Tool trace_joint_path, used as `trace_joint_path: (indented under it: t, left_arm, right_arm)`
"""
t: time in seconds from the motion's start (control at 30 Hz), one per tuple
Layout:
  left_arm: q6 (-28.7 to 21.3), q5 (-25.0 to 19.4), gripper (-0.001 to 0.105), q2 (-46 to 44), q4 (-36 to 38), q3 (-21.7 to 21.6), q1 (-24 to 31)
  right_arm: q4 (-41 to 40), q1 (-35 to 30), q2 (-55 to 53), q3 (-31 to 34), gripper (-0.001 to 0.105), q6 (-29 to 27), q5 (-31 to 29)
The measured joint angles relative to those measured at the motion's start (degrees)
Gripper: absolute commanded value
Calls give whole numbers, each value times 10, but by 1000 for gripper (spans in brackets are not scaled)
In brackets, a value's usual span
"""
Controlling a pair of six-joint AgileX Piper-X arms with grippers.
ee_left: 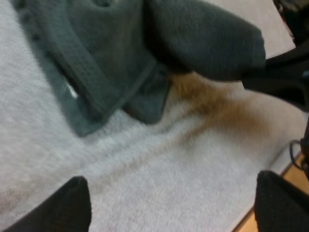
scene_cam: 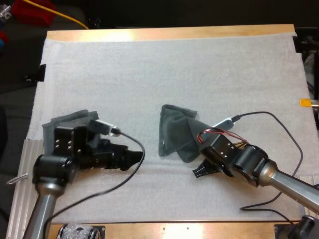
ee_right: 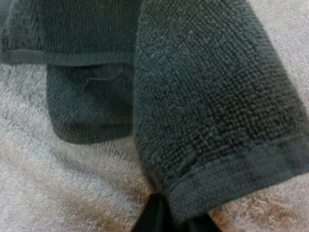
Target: Pick towel from pile, fold and stack
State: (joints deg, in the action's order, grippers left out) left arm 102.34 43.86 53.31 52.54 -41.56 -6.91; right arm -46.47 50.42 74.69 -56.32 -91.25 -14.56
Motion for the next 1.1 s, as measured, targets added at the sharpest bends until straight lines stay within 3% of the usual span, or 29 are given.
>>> trace_joint_path:
  t: [0.2,0.43,0.63,1.1]
  left_arm:
    - [59,-27,69,89,-68,0,-62]
    - [101,-30,69,186,-136,0,-96]
    - [108,-53,69,252,-168,0,-99]
    - [157,-54,69,365,-253,0,-99]
  right_arm:
    - [0,0,0,0,1,0,0]
    - [1,0,0,0,1,0,0]
    - [1,0,0,0,1,0,0]
    - [1,0,0,0,1,0,0]
